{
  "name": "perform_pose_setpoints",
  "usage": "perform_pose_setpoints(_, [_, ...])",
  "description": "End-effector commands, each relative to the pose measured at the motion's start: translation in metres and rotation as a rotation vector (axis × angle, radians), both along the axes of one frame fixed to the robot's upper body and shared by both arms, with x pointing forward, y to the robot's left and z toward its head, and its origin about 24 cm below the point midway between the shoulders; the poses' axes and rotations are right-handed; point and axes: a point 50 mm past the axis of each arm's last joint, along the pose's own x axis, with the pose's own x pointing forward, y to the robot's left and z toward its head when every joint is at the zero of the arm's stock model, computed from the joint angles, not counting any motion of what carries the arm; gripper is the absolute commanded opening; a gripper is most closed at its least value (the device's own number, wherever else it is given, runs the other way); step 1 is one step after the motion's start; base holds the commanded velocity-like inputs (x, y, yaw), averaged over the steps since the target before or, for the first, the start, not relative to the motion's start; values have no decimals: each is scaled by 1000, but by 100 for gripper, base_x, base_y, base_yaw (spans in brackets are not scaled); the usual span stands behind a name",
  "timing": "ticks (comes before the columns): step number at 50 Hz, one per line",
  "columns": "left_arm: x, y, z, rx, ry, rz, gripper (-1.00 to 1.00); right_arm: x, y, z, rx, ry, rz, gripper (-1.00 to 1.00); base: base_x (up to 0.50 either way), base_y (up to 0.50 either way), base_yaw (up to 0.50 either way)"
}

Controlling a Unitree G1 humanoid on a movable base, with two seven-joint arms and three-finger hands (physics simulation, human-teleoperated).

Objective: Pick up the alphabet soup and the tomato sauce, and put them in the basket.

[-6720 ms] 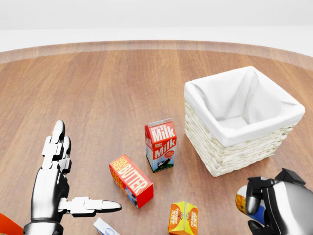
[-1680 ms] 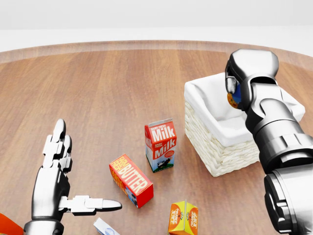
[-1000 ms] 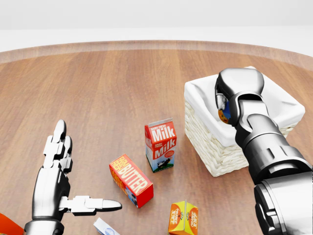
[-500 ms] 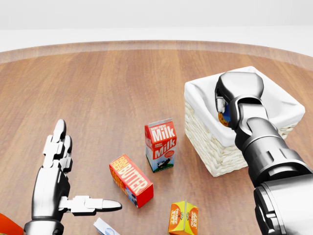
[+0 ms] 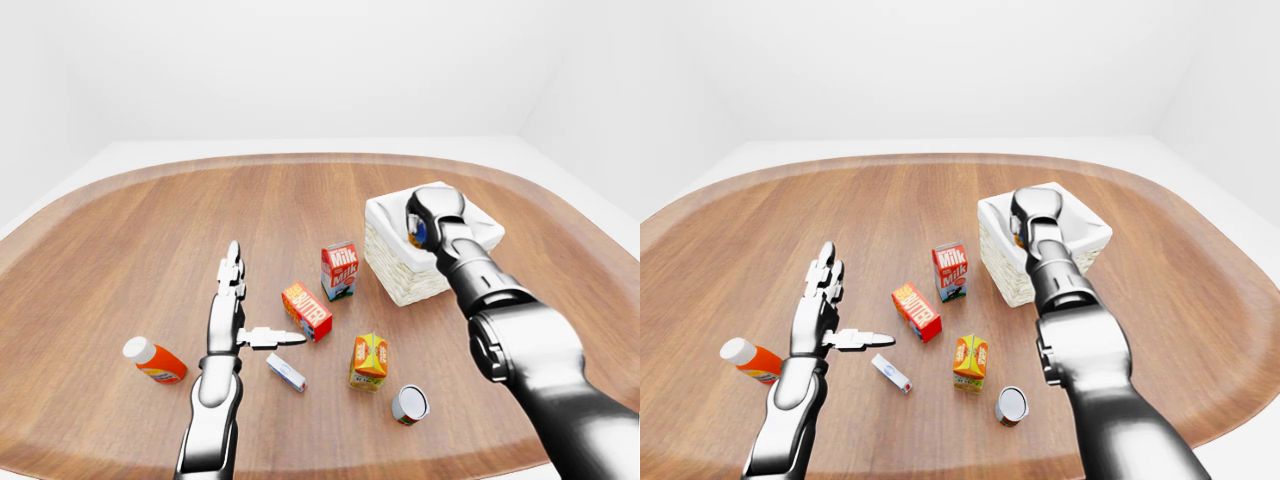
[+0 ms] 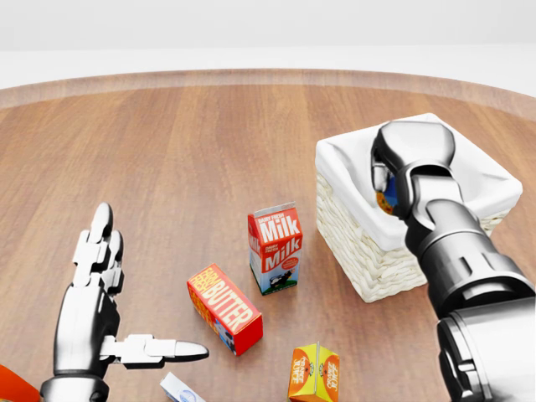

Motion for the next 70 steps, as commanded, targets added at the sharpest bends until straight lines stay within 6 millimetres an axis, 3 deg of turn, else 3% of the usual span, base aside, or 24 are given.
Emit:
perform_pose_setpoints(1, [-1, 0, 0, -18, -2, -7, 100, 1, -1, 4, 5, -9, -4, 100, 0, 0, 0])
perform_pose_setpoints(32, [-1, 0, 0, -18, -2, -7, 100, 1, -1, 3, 21, -12, -7, 100, 0, 0, 0])
perform_pose_setpoints(70, [-1, 0, 0, -18, -2, -7, 100, 4, -8, 24, 458, -209, -97, 100, 0, 0, 0])
